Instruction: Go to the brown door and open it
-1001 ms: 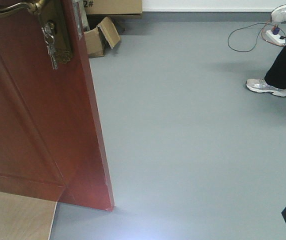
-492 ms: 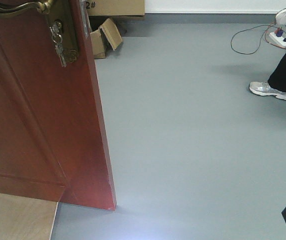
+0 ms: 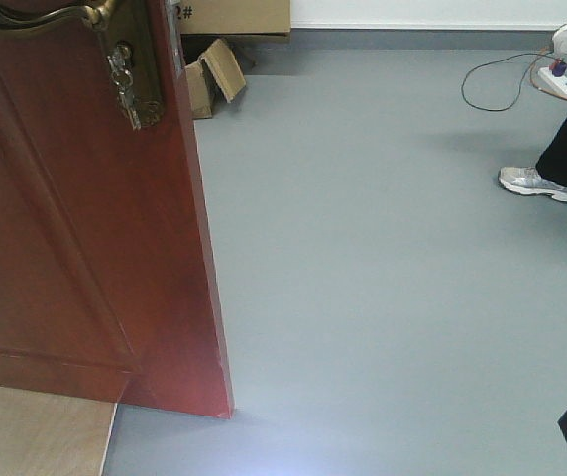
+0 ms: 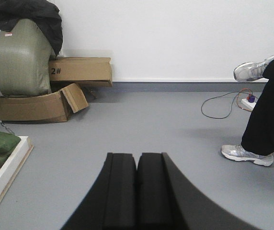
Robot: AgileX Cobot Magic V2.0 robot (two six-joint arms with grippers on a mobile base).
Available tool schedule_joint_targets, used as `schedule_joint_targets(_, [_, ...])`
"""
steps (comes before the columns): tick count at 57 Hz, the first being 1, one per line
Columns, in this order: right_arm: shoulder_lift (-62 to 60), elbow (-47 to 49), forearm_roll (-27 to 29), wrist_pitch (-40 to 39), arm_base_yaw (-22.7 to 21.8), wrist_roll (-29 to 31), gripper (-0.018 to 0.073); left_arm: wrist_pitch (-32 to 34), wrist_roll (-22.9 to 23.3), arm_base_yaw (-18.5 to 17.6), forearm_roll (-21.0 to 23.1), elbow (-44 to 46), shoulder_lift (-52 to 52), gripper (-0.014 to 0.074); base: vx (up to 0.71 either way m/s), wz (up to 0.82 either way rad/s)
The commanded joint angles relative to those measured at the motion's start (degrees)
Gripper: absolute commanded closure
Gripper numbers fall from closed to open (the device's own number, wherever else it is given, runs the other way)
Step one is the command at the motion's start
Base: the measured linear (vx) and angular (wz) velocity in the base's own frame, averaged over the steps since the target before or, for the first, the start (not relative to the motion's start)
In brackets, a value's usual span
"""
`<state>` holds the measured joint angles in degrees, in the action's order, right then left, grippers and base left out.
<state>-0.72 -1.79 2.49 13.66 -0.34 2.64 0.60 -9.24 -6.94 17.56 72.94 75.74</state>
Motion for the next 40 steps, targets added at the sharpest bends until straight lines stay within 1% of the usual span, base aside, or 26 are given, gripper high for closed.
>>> schedule_joint_targets(1, [-0.6, -0.3, -0.2, -4.7, 0.1, 0.3, 0.0559, 4.5, 0.5, -0.4, 0.0, 1.8, -1.8, 0.0603, 0.04, 0.01])
schedule_joint_targets(40, [-0.6, -0.3, -0.2, -4.7, 0.1, 0.3, 0.0559, 4.5, 0.5, -0.4, 0.0, 1.8, -1.8, 0.0603, 0.04, 0.02])
